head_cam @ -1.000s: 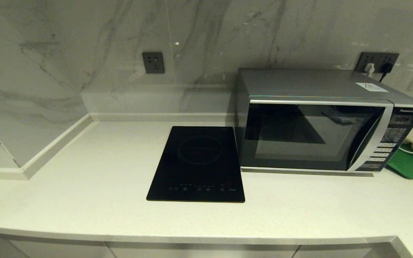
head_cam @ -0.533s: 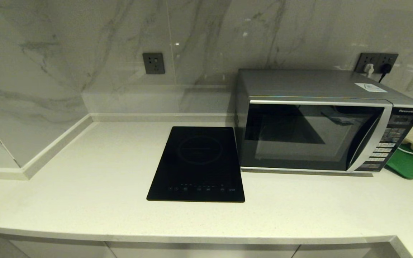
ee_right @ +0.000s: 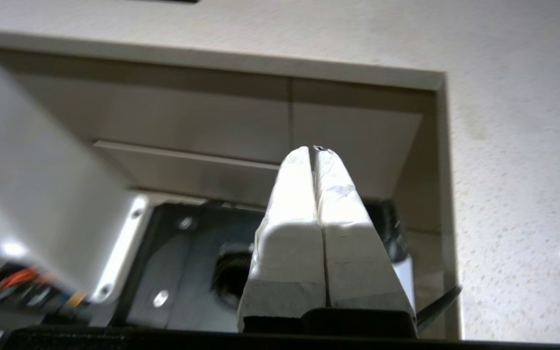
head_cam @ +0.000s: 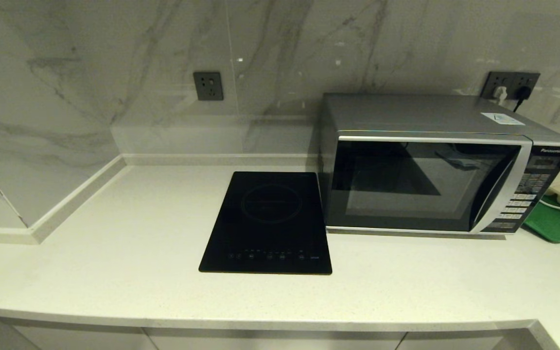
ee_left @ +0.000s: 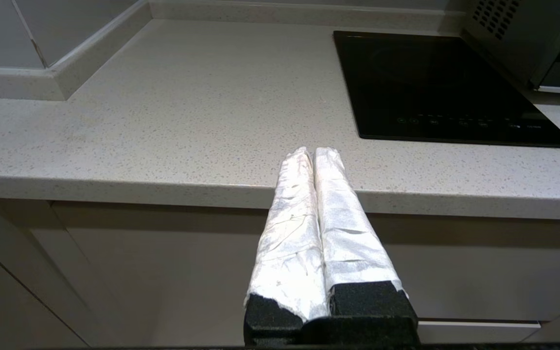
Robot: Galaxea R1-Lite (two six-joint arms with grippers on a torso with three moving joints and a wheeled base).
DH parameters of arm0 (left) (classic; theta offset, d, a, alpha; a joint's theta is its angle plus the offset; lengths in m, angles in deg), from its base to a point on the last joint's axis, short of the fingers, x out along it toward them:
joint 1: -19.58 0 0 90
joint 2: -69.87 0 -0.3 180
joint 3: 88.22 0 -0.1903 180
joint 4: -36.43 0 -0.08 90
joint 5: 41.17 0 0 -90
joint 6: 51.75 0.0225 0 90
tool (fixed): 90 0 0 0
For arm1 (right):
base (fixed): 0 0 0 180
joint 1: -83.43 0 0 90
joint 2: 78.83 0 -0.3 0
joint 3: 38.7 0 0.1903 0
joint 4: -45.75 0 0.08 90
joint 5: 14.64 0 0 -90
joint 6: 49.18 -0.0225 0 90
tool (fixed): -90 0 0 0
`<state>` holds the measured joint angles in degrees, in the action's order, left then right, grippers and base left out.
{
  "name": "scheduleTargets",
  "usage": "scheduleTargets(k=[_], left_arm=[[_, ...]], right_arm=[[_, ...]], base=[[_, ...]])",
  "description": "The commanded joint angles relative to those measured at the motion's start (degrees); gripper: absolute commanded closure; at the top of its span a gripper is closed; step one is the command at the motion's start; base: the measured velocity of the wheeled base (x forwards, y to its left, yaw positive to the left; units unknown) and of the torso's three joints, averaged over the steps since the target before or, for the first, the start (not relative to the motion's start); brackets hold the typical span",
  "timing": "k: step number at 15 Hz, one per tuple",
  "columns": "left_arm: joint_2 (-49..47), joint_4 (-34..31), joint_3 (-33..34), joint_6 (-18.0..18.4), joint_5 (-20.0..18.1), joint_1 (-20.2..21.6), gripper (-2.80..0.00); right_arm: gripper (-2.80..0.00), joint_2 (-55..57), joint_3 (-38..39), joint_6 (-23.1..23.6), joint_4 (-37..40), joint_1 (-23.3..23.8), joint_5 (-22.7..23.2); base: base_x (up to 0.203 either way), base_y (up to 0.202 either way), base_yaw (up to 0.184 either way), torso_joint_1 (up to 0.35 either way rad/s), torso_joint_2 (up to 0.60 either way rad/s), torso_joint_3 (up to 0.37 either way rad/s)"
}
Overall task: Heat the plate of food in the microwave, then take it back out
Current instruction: Open the microwave oven
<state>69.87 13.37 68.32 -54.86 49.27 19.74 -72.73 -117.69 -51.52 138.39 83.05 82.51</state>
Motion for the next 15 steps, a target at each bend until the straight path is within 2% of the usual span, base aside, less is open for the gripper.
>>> scheduleTargets(k=[1,4,7,9,12,13,15], left_arm=[[0.00,0.05,0.01,-0.06,0.00,0.02,0.00],[0.00,0.05,0.01,-0.06,0.00,0.02,0.00],[0.00,0.05,0.01,-0.06,0.00,0.02,0.00],[0.00,0.05,0.01,-0.06,0.00,0.02,0.00],[0.00,0.05,0.01,-0.06,0.00,0.02,0.00],[0.00,0.05,0.01,-0.06,0.00,0.02,0.00],[0.00,0.05,0.01,-0.06,0.00,0.02,0.00]], right_arm=[[0.00,-4.77,11.89,-0.49,-10.69,0.02,-3.41],[0.00,-5.90,21.09,-3.30,-20.96,0.03,-4.72],[0.00,-6.00,32.12,-3.92,-35.37,0.03,-4.98],[0.00,-6.01,41.57,-3.73,-49.15,0.03,-5.04],[0.00,-6.02,54.24,-0.66,-71.10,0.03,-6.19],[0.00,-6.02,55.15,0.21,-73.39,0.03,-6.70],[0.00,-6.02,55.27,0.49,-72.87,0.03,-6.94]], base=[[0.000,0.000,0.000,0.000,0.00,0.000],[0.000,0.000,0.000,0.000,0.00,0.000],[0.000,0.000,0.000,0.000,0.00,0.000],[0.000,0.000,0.000,0.000,0.00,0.000],[0.000,0.000,0.000,0.000,0.00,0.000],[0.000,0.000,0.000,0.000,0.00,0.000],[0.000,0.000,0.000,0.000,0.00,0.000]])
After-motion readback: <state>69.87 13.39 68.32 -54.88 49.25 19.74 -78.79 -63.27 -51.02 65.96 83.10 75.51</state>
